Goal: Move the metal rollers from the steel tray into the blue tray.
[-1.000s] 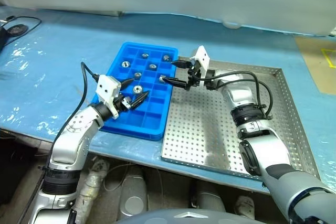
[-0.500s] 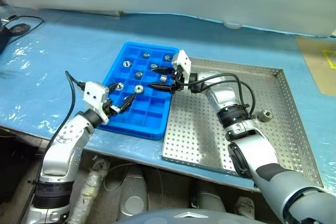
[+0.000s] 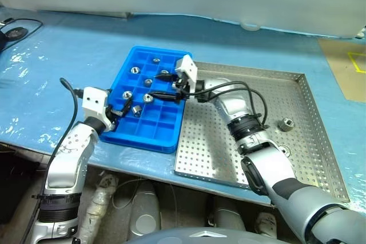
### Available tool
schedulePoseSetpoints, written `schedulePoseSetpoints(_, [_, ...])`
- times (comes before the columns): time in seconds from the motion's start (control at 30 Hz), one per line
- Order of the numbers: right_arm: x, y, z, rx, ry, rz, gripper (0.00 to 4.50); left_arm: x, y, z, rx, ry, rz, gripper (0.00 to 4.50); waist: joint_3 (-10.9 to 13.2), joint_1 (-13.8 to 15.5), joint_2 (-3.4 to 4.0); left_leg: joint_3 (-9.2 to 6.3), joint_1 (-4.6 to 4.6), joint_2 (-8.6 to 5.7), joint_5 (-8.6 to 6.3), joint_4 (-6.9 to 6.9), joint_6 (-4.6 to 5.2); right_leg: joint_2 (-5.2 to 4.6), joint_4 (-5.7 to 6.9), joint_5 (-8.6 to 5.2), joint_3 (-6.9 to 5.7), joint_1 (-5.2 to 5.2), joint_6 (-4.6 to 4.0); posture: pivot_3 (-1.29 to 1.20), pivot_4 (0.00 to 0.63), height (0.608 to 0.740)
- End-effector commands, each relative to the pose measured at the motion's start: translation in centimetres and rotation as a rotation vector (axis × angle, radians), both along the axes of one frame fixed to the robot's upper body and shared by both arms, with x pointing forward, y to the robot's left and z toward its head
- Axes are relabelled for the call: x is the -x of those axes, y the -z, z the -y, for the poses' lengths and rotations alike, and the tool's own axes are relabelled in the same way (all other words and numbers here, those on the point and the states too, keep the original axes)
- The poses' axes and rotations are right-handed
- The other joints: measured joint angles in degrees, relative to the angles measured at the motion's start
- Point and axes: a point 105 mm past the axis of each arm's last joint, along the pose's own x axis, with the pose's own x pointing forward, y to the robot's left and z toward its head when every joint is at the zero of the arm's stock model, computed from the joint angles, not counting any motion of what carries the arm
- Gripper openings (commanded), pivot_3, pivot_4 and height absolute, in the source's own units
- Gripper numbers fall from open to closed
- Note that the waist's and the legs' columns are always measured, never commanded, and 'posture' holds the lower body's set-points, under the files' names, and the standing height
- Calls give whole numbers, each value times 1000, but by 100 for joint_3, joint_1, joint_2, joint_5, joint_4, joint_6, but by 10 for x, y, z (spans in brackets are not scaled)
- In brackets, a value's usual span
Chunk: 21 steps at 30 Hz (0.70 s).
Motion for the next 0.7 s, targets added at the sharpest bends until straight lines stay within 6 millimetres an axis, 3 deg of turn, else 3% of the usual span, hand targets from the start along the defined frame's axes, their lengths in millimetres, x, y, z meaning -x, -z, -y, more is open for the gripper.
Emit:
schedulePoseSetpoints(0.03, [5,-7,-15,8,-54,41,3496,10,-14,-8,-12,-39,55,3988,0,71,-1,0,-1,0,0,0,1,-1,0,0,-1,0,0,494,150,740])
schedulePoseSetpoints(0.1, [6,0,-21,41,-64,51,3496,14,-14,-11,-11,-61,57,3988,0,117,-1,-1,-1,1,0,0,0,-1,1,0,-3,0,0,511,150,740])
schedulePoseSetpoints(0.17, [5,4,-26,55,-59,45,3164,18,-14,-12,-8,-77,58,3988,0,160,-1,-5,-1,2,0,-3,0,-1,2,0,-5,0,0,530,150,740])
schedulePoseSetpoints(0.33, [-7,17,-26,136,13,61,1624,27,-11,-17,-8,-109,50,3988,0,298,-1,-6,0,2,0,-6,0,-1,3,0,-5,0,0,559,150,740])
schedulePoseSetpoints(0.7, [-20,26,-7,217,88,147,1624,21,-12,-13,-2,-86,51,3988,0,453,0,-7,0,2,0,-6,-1,0,3,0,-4,0,0,541,150,740])
